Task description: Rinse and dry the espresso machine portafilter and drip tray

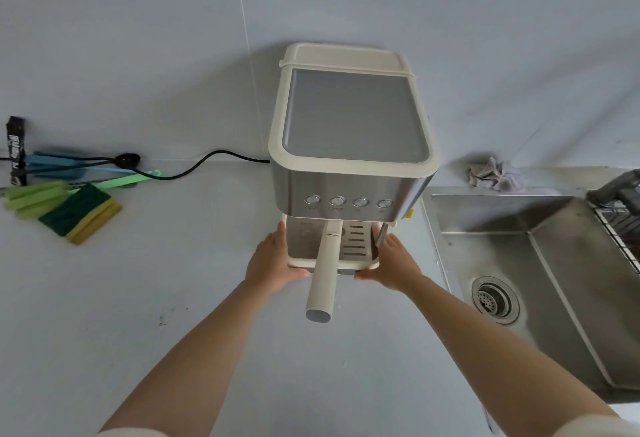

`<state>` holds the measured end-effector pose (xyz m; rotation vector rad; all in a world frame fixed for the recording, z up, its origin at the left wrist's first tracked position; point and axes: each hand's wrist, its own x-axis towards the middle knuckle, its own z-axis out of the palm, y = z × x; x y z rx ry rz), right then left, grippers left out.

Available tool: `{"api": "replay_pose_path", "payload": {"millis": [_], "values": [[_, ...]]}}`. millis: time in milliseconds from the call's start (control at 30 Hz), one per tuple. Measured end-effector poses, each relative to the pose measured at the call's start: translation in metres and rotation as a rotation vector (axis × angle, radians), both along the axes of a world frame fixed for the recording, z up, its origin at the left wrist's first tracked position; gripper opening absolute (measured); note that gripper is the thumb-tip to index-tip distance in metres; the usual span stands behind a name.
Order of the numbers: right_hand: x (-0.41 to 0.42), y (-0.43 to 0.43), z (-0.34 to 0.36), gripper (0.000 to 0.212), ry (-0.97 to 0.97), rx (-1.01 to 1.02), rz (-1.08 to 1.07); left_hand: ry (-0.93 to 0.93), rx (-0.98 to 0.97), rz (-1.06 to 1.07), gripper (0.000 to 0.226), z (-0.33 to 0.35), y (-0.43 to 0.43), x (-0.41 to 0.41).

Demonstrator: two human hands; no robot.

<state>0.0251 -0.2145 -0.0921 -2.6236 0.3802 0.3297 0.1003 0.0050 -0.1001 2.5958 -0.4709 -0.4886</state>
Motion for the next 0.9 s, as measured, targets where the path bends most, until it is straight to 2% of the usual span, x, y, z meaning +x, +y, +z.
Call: {"api": "replay_pose_path", "payload": {"millis": [133,400,633,767,900], "values": [[0.006,-0.001,-0.002,0.085,0.013,-0.019,-0.008,-0.017,0.046,-0.018,0.109,0.000,-0.004,0.005],[0.003,0.000,-0.003,0.089,0.029,-0.043,-0.006,-0.046,0.095,-0.046,0.105,-0.001,-0.005,0.005],[-0.007,0.008,0.003,0.106,0.088,-0.060,-0.035,-0.105,0.238,-0.056,0.095,0.000,-0.005,-0.006],[-0.023,0.009,0.011,0.115,0.065,-0.045,-0.076,-0.144,0.225,-0.042,0.091,0.003,-0.005,-0.020],[-0.042,0.013,0.020,0.114,0.045,-0.015,-0.102,-0.155,0.186,-0.050,0.091,0.008,0.003,-0.036]]}}
